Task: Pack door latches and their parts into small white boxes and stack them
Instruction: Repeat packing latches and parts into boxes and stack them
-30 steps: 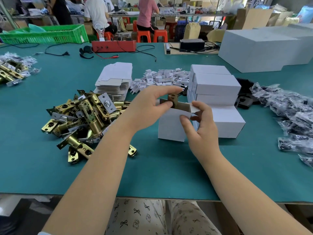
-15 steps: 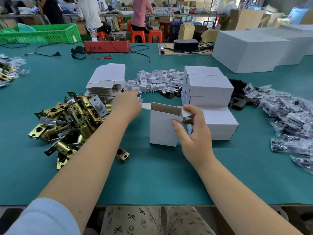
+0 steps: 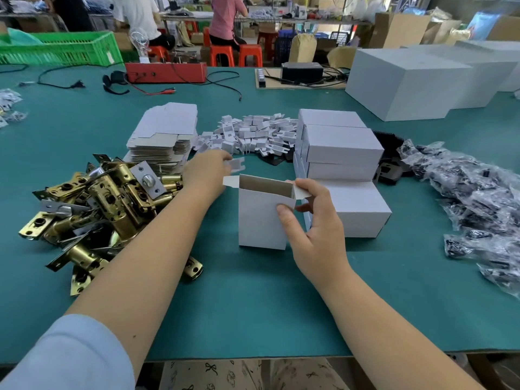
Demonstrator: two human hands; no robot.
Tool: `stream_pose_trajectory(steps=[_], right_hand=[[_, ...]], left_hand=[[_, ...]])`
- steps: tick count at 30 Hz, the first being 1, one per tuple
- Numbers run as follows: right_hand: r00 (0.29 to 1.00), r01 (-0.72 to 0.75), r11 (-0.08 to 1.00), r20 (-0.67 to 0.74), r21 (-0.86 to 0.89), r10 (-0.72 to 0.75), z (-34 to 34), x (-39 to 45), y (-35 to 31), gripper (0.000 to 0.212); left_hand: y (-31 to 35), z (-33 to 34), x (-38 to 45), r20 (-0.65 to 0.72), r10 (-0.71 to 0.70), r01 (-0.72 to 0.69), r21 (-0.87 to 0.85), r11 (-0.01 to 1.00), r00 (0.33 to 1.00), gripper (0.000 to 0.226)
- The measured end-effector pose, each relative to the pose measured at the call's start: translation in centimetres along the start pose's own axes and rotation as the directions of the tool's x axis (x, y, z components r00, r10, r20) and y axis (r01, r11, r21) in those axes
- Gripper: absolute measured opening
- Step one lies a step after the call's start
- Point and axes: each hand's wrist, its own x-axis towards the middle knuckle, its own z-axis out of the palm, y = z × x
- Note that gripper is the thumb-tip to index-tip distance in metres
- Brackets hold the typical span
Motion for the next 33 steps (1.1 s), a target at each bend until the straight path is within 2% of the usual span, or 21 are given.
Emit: stream_pose_trajectory(steps=[3, 6, 8, 10, 12, 15, 19, 23, 28, 33], right_hand=[[1.0, -0.002, 1.0, -0.01, 0.001, 0.002, 0.1, 0.0, 0.0, 0.035], [1.0, -0.002, 1.0, -0.007, 0.0, 0.002, 0.0, 0.0, 0.0, 0.035], [1.0, -0.014, 1.0, 0.0, 0.008, 0.014, 0.0, 0.0, 0.0, 0.036], [1.0, -0.026, 1.0, 0.002, 0.016, 0.026, 0.0, 0.0, 0.1, 0.036], [0.999, -0.033, 0.999, -0.003, 0.022, 0.033, 0.1, 0.0, 0.2, 0.036], [0.999, -0.038, 0.999, -0.011, 0.012, 0.038, 0.2, 0.0, 0.2, 0.035], [0.999, -0.05, 0.999, -0.016, 0.016, 0.05, 0.2, 0.1, 0.2, 0.035], [0.998, -0.06, 0.998, -0.006, 0.004, 0.06, 0.3, 0.0, 0.3, 0.042], [0.998, -0.07, 0.997, 0.005, 0.009, 0.07, 0.1, 0.1, 0.1, 0.034], [0.998, -0.068, 0.998, 0.009, -0.001, 0.068, 0.3, 0.1, 0.3, 0.037]], left_hand=[[1.2, -2.1, -0.5, -0.124, 0.024, -0.064, -0.33, 0.942, 0.992, 0.032], [2.6, -5.8, -2.2, -0.183, 0.155, -0.237, -0.641, 0.73, 0.971, 0.026], [3.2, -8.1, -3.8, -0.187, 0.33, -0.361, -0.704, 0.612, 0.925, 0.027], [4.0, -9.8, -5.2, -0.159, 0.492, -0.463, -0.661, 0.591, 0.856, 0.027], [4.7, -10.6, -6.3, -0.114, 0.591, -0.546, -0.55, 0.632, 0.799, 0.027], [5.3, -10.9, -7.3, -0.061, 0.64, -0.612, -0.375, 0.697, 0.766, 0.024], [5.6, -11.0, -8.6, -0.022, 0.652, -0.637, -0.238, 0.733, 0.758, 0.022], [5.9, -11.2, -8.7, 0.051, 0.672, -0.646, -0.23, 0.728, 0.739, 0.02], [6.4, -10.6, -8.6, 0.149, 0.661, -0.618, -0.253, 0.745, 0.736, 0.029], [5.9, -10.0, -9.0, 0.32, 0.566, -0.471, -0.33, 0.818, 0.76, 0.033]])
